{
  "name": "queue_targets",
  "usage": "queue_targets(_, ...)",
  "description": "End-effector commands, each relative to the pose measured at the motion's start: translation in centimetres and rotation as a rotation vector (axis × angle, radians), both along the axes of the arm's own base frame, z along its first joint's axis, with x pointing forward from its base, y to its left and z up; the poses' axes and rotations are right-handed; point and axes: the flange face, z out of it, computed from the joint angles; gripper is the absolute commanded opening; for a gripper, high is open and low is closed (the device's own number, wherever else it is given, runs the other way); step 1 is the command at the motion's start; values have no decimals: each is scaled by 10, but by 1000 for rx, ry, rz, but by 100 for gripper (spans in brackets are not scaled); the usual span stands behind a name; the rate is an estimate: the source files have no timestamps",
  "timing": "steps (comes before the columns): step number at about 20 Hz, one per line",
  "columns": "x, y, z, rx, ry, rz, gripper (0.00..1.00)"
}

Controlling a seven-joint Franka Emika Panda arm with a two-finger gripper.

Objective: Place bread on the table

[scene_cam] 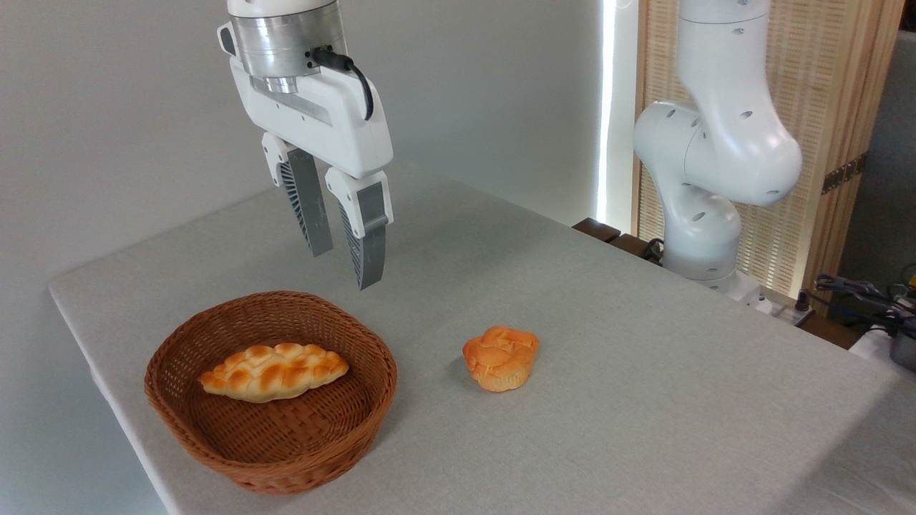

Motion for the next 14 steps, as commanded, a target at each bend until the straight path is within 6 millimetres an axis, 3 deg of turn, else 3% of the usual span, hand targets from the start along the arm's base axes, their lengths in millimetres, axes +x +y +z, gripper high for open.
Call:
queue_targets(1, 1, 5, 2, 4, 13, 24, 100)
queue_targets(14, 2, 4, 1, -4, 5, 23, 100)
